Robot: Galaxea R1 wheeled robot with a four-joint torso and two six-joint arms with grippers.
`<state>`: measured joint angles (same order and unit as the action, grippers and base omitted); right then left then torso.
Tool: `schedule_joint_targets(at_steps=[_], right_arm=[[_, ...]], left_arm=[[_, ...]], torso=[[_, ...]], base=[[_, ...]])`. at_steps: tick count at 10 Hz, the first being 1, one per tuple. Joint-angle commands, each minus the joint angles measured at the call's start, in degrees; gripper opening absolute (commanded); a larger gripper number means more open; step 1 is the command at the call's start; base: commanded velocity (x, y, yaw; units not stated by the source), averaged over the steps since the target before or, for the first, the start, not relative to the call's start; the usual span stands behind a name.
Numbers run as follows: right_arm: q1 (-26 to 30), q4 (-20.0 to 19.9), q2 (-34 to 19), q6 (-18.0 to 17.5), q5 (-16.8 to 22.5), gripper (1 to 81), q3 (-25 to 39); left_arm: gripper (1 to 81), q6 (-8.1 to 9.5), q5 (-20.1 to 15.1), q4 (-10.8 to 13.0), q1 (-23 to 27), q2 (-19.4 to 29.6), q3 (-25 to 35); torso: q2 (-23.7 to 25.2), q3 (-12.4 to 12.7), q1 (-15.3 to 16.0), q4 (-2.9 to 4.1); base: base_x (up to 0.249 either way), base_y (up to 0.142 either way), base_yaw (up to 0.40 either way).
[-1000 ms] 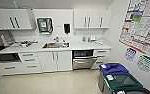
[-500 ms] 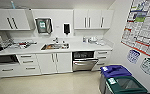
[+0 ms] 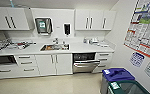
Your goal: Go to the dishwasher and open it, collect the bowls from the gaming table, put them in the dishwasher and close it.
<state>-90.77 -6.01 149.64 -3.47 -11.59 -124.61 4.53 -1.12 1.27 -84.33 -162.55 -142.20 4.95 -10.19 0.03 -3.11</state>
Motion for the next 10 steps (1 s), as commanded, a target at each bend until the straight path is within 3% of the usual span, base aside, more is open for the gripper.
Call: schedule_joint_targets(at_steps=[1,10], right_arm=[[2.3,0.6,-2.8,0.1,2.7,1.0,0.1],[2.1,0.6,-2.8,0.1,2.7,1.0,0.1]], left_arm=[[1.0,-0.23,-3.1,-0.1,2.6,-0.3,0.5],[1.0,-0.23,-3.1,-0.4,2.6,-0.2,0.5]], torso=[[0.0,0.0,0.0,0.00],[0.0,0.0,0.0,0.00]], base=[[0.142,0.000,0.000],[0.141,0.000,0.000]])
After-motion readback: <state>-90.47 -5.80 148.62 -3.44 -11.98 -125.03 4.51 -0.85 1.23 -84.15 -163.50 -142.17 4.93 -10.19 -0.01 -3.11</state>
